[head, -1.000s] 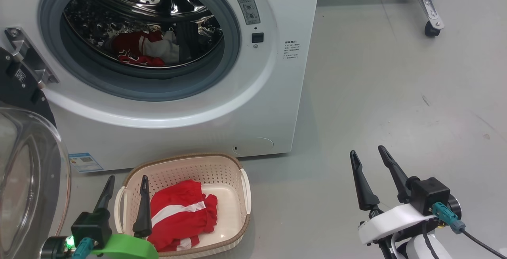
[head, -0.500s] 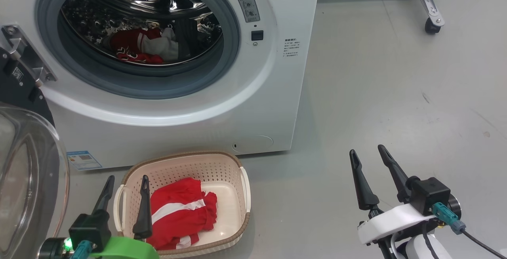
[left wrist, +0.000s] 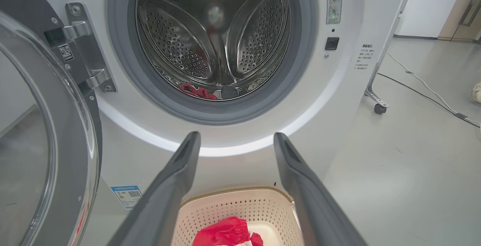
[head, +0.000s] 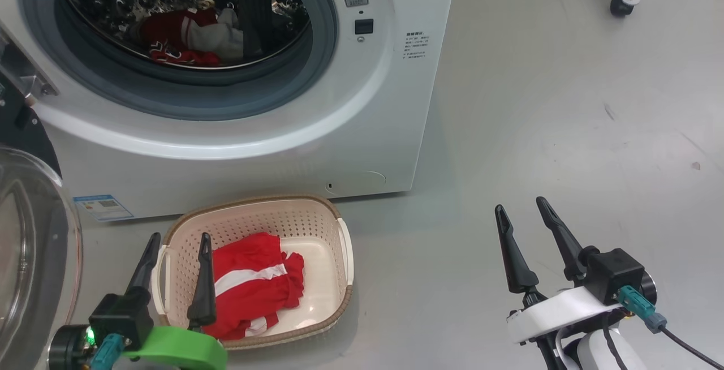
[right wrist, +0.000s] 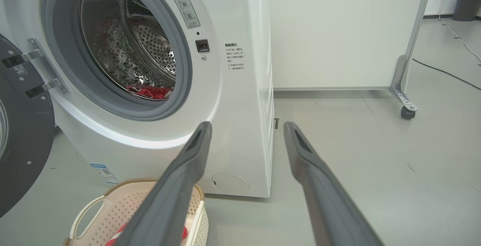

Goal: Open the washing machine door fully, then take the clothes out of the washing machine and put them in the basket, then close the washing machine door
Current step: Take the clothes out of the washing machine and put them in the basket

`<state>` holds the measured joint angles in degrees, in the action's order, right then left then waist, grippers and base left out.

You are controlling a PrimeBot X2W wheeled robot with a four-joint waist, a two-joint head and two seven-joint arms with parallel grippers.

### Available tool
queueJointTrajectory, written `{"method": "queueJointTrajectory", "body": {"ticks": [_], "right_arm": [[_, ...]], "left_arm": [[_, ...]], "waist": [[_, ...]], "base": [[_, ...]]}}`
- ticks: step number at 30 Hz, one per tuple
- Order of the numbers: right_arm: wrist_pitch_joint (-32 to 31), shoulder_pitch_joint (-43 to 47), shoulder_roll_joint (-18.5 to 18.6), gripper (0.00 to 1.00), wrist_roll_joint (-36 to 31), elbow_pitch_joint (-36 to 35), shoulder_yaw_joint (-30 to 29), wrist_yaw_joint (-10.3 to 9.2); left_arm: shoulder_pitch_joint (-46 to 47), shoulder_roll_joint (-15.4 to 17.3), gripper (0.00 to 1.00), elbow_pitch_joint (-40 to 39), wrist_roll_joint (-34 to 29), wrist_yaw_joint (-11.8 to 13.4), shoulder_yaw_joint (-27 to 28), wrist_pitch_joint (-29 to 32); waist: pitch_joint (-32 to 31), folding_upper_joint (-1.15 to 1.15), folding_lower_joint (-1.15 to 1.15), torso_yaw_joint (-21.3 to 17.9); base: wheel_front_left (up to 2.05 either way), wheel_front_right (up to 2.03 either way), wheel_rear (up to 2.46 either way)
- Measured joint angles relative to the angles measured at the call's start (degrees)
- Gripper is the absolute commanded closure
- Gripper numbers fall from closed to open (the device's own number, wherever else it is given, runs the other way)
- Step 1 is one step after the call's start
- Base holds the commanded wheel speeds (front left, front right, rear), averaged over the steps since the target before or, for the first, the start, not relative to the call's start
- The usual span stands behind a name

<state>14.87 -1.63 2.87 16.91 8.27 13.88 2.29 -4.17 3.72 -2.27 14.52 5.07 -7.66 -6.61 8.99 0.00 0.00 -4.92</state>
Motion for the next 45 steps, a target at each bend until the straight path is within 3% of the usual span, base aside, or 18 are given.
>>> {"method": "queueJointTrajectory", "body": {"ticks": [20, 31, 45], "right_arm": [[0.0, -8.1, 0.0, 0.0, -0.4, -4.3, 3.0, 0.63], [0.0, -14.6, 0.0, 0.0, 5.9, -6.6, 6.4, 0.47], [0.0, -18.5, 0.0, 0.0, 12.8, -7.0, 10.5, -1.51]], "left_arm": [[22.4, 2.0, 0.0, 5.9, 1.3, -1.9, 0.6, 8.8], [35.9, 9.1, 0.0, 14.2, -0.2, -2.4, 3.4, 18.0], [48.9, 20.1, 0.0, 20.7, -3.6, -3.4, 6.1, 27.2]], "waist": [[13.7, 0.0, 0.0, -3.0], [21.8, 0.0, 0.0, -7.0], [28.6, 0.0, 0.0, -14.7]], "base": [[0.0, 0.0, 0.0], [0.0, 0.0, 0.0], [0.0, 0.0, 0.0]]}}
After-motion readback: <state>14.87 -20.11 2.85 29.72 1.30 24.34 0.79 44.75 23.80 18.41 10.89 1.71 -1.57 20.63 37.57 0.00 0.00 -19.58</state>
